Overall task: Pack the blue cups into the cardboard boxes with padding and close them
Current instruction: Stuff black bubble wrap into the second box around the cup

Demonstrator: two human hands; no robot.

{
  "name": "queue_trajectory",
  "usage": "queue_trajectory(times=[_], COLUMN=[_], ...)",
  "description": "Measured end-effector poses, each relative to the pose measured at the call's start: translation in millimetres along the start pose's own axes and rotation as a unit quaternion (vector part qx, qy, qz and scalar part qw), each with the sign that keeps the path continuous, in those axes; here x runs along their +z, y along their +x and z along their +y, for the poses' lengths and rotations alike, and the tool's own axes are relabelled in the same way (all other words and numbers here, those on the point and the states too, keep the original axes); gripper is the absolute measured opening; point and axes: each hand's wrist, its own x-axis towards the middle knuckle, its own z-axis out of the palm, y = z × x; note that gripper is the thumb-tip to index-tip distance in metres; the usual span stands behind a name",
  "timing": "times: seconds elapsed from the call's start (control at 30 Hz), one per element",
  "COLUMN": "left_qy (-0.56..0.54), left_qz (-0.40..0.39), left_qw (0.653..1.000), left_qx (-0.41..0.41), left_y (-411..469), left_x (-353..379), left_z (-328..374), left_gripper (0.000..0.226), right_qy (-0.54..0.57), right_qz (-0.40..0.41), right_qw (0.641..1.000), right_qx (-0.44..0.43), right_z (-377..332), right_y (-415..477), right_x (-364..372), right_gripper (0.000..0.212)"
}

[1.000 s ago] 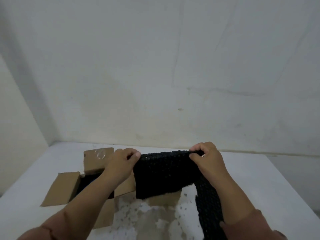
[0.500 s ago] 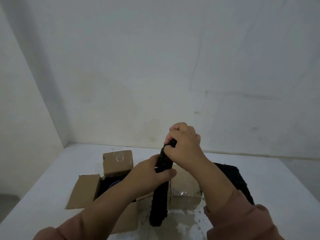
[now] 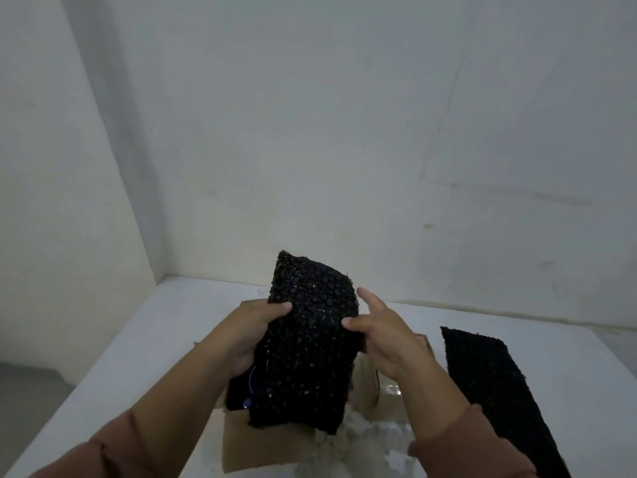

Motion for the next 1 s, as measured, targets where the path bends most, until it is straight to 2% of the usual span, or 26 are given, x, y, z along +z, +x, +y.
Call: queue_trajectory(times=[0.1, 0.17, 0.23, 0.33, 0.43, 0.53, 0.6, 0.67, 0.7, 0.8, 0.9, 1.0], left_qy=[0.120, 0.162, 0.160, 0.098, 0.135, 0.240, 0.343, 0.452, 0.473, 0.467, 0.444, 0.444], left_qz=[0.030, 0.070, 0.090, 0.091, 0.133, 0.161, 0.164, 0.156, 0.152, 0.180, 0.229, 0.228], left_qw=[0.992, 0.982, 0.977, 0.976, 0.961, 0.939, 0.913, 0.867, 0.856, 0.856, 0.856, 0.852], left_qx=[0.038, 0.063, 0.108, 0.170, 0.203, 0.186, 0.147, 0.139, 0.144, 0.131, 0.132, 0.158], left_y=[4, 6, 9, 9, 6, 7, 13, 18, 17, 11, 10, 8], left_x=[-19, -29, -37, -47, -57, -64, -70, -72, -72, -67, -63, -60], left_z=[-1, 3, 9, 13, 1, -23, -45, -64, -71, -82, -92, -95], left_gripper=[0.022, 0.027, 0.024, 0.027, 0.036, 0.037, 0.039, 0.039, 0.037, 0.035, 0.026, 0.015], right_qy=[-0.035, -0.091, -0.127, -0.136, -0.144, -0.223, -0.299, -0.347, -0.353, -0.382, -0.404, -0.468], right_qz=[0.016, 0.033, 0.046, 0.062, 0.051, 0.033, 0.039, 0.043, 0.041, 0.035, 0.076, 0.101], right_qw=[0.998, 0.989, 0.976, 0.964, 0.965, 0.963, 0.950, 0.936, 0.934, 0.923, 0.910, 0.871], right_qx=[-0.057, -0.114, -0.174, -0.220, -0.212, -0.150, -0.088, -0.038, -0.021, -0.023, -0.057, -0.111], right_z=[-2, -8, -13, -15, -8, 8, 26, 49, 59, 83, 91, 91], right_y=[7, 9, 9, 13, 15, 17, 19, 22, 22, 23, 24, 25], right_x=[13, 23, 34, 47, 54, 54, 53, 53, 54, 59, 64, 66], right_gripper=[0.071, 0.058, 0.051, 0.040, 0.027, 0.011, 0.012, 0.018, 0.016, 0.024, 0.034, 0.042])
